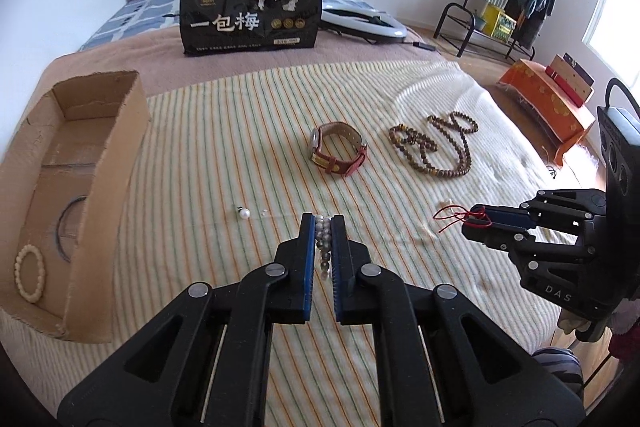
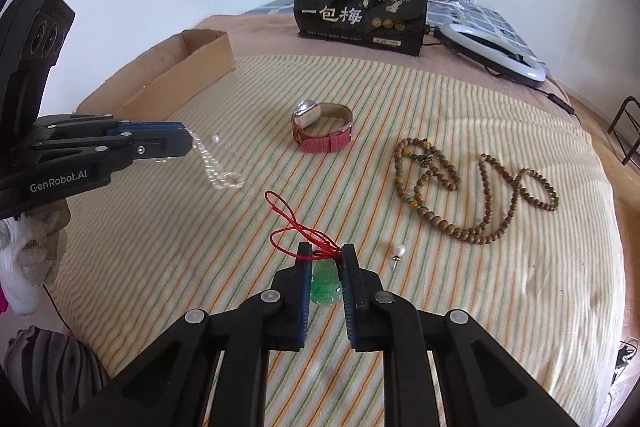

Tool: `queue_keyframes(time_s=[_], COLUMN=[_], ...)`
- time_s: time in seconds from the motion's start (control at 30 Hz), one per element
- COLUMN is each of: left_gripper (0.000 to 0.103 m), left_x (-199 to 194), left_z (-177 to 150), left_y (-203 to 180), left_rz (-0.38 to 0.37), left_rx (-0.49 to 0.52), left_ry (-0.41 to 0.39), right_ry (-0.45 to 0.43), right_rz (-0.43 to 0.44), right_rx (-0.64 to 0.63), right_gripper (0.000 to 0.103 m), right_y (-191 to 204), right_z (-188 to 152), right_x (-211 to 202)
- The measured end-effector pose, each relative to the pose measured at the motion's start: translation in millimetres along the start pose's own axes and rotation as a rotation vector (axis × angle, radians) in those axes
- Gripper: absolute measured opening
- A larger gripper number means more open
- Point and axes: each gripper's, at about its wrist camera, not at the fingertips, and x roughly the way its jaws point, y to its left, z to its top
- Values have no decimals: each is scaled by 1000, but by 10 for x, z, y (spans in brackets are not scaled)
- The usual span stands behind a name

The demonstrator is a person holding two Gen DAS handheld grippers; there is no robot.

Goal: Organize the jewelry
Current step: 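Grasp the pearl necklace with the left tool while the right tool grasps the jade pendant, then carry the pearl necklace and jade pendant into the box and release both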

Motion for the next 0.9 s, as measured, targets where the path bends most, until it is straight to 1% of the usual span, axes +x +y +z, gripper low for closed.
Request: queue_keyframes(time_s=[0.37, 0.9], left_gripper=[5, 5], left_x=[-469, -965], left_z=[57, 108], left_y=[141, 521], left_rz=[8, 52], left_rx=[-21, -67], left_ry=[-79, -159], right_ry=[-62, -127], right_rz=[-24, -7], right_rx=[9, -16], right_gripper=[12, 12], right_y=[43, 390], right_z=[100, 447], right_x=[-394, -617])
